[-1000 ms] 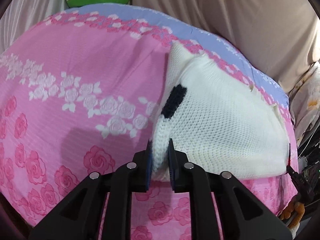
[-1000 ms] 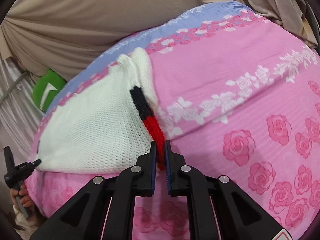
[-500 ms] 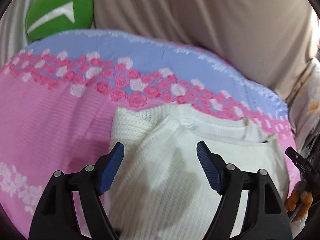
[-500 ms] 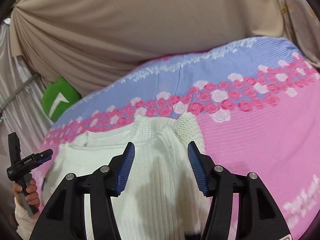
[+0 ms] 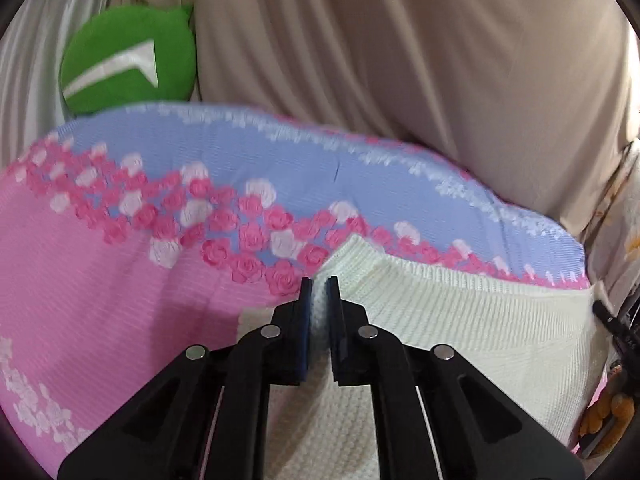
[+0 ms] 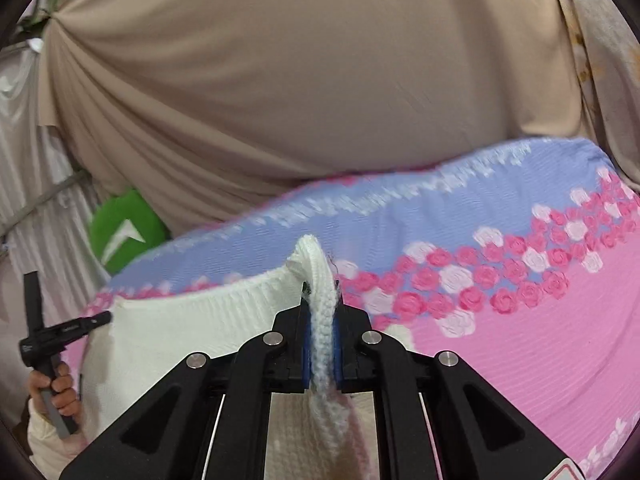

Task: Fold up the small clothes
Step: 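Open both grippers and release the sweater edge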

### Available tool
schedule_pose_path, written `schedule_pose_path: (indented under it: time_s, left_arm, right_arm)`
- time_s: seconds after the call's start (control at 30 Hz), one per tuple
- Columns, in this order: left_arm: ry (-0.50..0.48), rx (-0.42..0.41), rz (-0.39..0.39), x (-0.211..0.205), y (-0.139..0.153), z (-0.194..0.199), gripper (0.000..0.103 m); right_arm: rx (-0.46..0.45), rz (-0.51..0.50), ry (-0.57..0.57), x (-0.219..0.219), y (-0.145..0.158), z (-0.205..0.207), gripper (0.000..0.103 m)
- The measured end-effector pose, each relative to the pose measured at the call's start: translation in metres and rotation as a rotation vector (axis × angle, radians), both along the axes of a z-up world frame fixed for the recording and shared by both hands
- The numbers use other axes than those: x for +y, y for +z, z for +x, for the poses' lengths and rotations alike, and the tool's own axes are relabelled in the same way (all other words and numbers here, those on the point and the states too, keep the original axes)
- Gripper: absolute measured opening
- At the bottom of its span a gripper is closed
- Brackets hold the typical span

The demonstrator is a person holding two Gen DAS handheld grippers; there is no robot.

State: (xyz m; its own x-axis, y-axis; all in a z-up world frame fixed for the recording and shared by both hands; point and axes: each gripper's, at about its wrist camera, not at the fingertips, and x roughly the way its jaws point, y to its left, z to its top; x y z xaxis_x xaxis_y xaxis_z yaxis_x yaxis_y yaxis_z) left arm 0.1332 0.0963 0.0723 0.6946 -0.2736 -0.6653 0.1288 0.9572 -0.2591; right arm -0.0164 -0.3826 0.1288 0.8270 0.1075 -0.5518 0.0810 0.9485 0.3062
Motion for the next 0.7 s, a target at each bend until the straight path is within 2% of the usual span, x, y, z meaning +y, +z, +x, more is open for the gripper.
schedule_pose_path:
  time_s: [0.07, 0.1, 0.13, 0.2, 0.27, 0.33, 0.4, 0.47, 0.5, 0.6, 0.63, 0.7]
  left_arm:
    - [0.022, 0.087, 0.052, -0.002, -0.036, 0.019, 0.006]
    - [0.026, 0.130, 0.050, -0.002, -0.053, 0.024, 0.006]
    - [0.031, 0.110, 0.038, -0.001, -0.050, 0.022, 0.006]
    - [0.020, 0.072, 0.058, -0.005, -0.038, 0.017, 0.008]
    - [0.058, 0.048, 0.111, -0.006, -0.032, 0.010, 0.008]
    - [0.077, 0.026, 0.078, -0.001, -0.021, -0.005, 0.008]
    - [0.058, -0.023, 0.022, 0.002, 0.001, -0.035, 0.008]
    - [-0.030, -0.082, -0.006, -0.014, 0.020, -0.072, 0.012]
    - [-0.083, -0.091, -0.003, -0.029, 0.024, -0.087, 0.018]
    - [-0.264, -0.045, 0.036, -0.084, 0.011, -0.118, 0.021]
    - [-0.299, -0.020, 0.057, -0.098, 0.001, -0.122, 0.023]
    - [-0.298, 0.028, 0.133, -0.114, -0.023, -0.126, 0.023]
  right_arm:
    - [0.175, 0.035, -0.014, -0.012, -0.045, 0.026, 0.007]
    - [0.202, 0.091, 0.002, -0.017, -0.058, 0.029, 0.006]
    - [0.190, 0.108, 0.004, -0.020, -0.050, 0.025, 0.007]
    - [0.159, 0.076, -0.005, -0.018, -0.037, 0.019, 0.009]
    - [0.094, 0.073, -0.067, -0.017, -0.024, 0.004, 0.018]
    - [0.013, 0.058, -0.075, -0.005, -0.007, -0.018, 0.019]
    - [-0.038, 0.050, 0.018, 0.025, 0.006, -0.039, 0.019]
    - [-0.009, 0.021, 0.190, 0.075, 0.004, -0.049, 0.019]
    - [0.017, 0.001, 0.271, 0.104, -0.003, -0.054, 0.019]
    - [0.099, -0.013, 0.493, 0.175, -0.032, -0.062, 0.019]
    - [0.116, -0.021, 0.528, 0.189, -0.039, -0.063, 0.019]
    - [0.162, -0.069, 0.543, 0.203, -0.057, -0.065, 0.017]
